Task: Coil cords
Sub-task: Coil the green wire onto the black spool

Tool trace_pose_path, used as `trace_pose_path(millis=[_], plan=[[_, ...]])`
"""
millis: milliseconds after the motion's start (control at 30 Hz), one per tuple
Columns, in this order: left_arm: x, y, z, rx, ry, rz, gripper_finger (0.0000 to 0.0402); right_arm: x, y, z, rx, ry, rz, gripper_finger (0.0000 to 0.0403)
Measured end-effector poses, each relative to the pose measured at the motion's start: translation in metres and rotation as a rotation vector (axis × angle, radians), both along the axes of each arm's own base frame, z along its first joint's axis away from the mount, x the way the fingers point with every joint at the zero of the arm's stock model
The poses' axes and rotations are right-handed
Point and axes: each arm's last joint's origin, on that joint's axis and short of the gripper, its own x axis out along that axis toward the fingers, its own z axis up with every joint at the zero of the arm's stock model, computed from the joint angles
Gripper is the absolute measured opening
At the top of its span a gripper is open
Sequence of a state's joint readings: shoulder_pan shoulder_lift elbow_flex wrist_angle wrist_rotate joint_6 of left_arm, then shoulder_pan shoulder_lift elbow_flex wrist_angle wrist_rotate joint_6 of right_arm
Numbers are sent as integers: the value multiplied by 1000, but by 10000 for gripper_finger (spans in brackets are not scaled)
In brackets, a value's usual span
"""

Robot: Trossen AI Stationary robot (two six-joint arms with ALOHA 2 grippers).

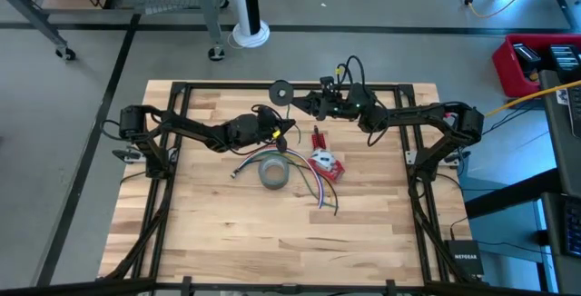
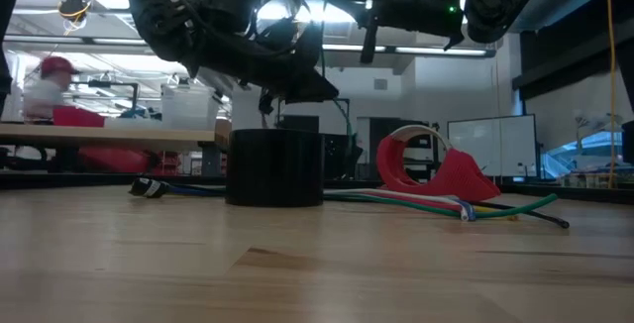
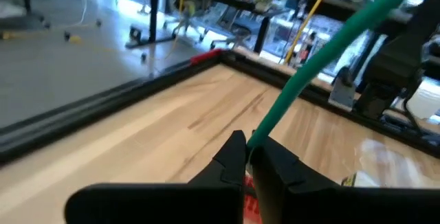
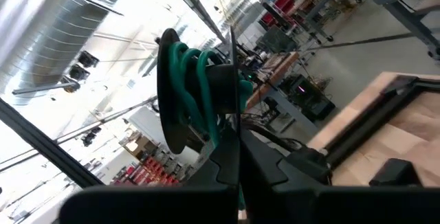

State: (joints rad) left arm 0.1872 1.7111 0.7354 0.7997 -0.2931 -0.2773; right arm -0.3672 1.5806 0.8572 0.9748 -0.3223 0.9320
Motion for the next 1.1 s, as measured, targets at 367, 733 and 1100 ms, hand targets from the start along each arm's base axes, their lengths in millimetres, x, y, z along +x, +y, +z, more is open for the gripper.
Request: trace_pose_path(millis=[367, 733, 1100], plan=[[-21, 2, -11, -181, 233, 94, 2, -5, -18, -18, 39, 186, 33, 3], [-66, 12, 15, -235, 440, 225, 1, -12, -32, -35, 73, 345, 15, 3], [-79, 32, 13, -347, 445, 259, 0, -7, -9, -60, -30, 613, -56, 3]])
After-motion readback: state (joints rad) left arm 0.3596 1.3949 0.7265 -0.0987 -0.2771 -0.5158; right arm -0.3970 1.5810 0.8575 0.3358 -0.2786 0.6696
